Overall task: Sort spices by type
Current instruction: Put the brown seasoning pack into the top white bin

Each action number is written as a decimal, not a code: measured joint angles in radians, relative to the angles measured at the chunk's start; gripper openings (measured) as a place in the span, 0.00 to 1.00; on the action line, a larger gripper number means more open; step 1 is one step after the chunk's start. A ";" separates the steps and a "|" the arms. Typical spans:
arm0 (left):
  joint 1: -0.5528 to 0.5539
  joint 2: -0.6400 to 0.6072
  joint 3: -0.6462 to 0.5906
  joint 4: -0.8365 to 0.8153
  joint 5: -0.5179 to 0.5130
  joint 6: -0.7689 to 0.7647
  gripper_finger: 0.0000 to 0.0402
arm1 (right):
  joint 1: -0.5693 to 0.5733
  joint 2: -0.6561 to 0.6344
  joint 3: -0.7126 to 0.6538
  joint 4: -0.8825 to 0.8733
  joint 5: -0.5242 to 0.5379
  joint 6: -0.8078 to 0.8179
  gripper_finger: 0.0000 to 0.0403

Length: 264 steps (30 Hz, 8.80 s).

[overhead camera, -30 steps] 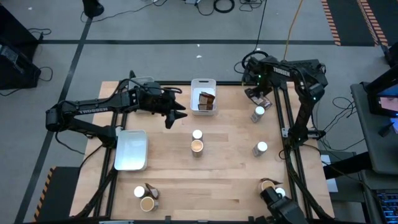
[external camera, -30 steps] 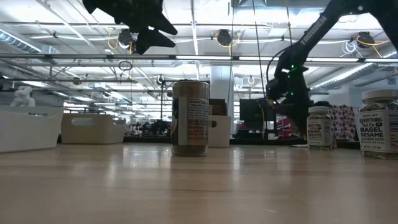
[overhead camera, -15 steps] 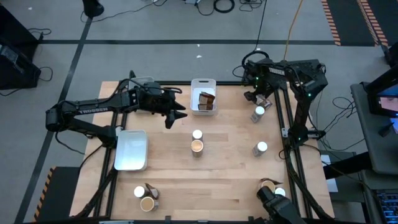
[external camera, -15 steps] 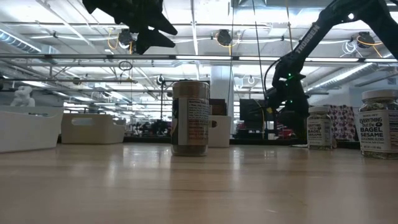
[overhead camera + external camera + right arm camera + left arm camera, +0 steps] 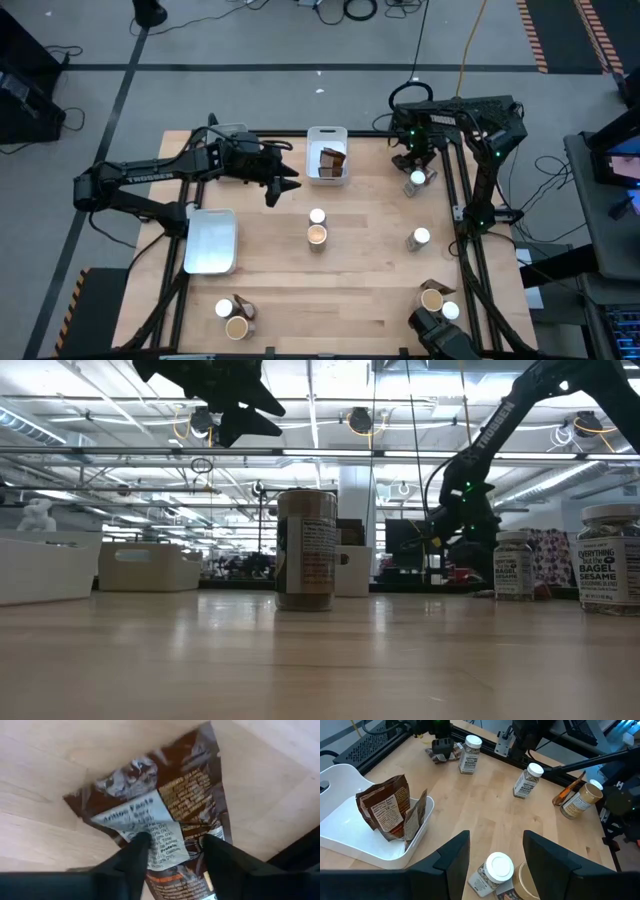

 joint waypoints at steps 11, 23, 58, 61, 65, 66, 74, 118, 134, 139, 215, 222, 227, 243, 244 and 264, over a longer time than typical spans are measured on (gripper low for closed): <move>0.000 0.000 0.000 0.000 -0.001 -0.007 0.47 | 0.001 -0.035 0.007 0.035 -0.014 -0.019 0.02; 0.000 0.000 0.000 0.085 -0.001 -0.058 0.47 | 0.073 -0.158 0.181 0.024 -0.018 -0.014 0.00; -0.027 0.086 0.000 0.421 -0.285 -0.241 0.47 | 0.676 -0.263 0.549 0.403 -0.140 0.198 0.00; -0.033 0.107 0.000 0.456 -0.285 -0.238 0.47 | 0.689 -0.263 0.549 0.404 -0.138 0.203 0.00; -0.038 0.119 0.000 0.487 -0.285 -0.235 0.47 | 0.700 -0.263 0.549 0.404 -0.137 0.207 0.00; -0.038 0.119 0.000 0.487 -0.284 -0.235 0.47 | 0.700 -0.263 0.549 0.404 -0.137 0.207 0.00; -0.038 0.088 0.000 0.491 -0.289 -0.178 0.47 | 0.700 -0.262 0.549 0.376 -0.138 0.206 0.00; -0.031 0.042 0.000 0.489 -0.256 -0.111 0.00 | 0.701 -0.263 0.550 0.411 -0.145 0.081 0.05; 0.003 -0.042 0.000 0.447 -0.301 -0.110 0.00 | 0.700 -0.267 0.549 0.313 -0.133 -0.352 0.49; 0.067 -0.108 0.019 0.176 -0.361 -0.115 0.00 | 0.697 -0.281 0.548 0.228 -0.133 -0.355 0.58; 0.334 0.793 0.666 -0.246 0.115 0.858 0.00 | 0.595 -0.707 -0.035 0.553 -0.145 -0.174 0.56; 0.331 0.793 0.651 -0.258 0.115 0.850 0.01 | 0.595 -0.725 -0.093 0.604 -0.171 -0.125 0.56; 0.321 0.793 0.651 -0.266 0.060 0.828 0.08 | 0.595 -0.725 -0.092 0.630 -0.171 -0.124 0.56; 0.320 0.790 0.651 -0.317 0.025 0.781 0.24 | 0.595 -0.725 -0.092 0.631 -0.170 -0.137 0.56; 0.320 0.790 0.651 -0.320 0.022 0.776 0.25 | 0.595 -0.725 -0.092 0.631 -0.170 -0.139 0.56; 0.307 0.486 0.651 -0.426 0.120 0.578 0.27 | 0.595 -0.725 -0.092 0.629 -0.171 -0.161 0.56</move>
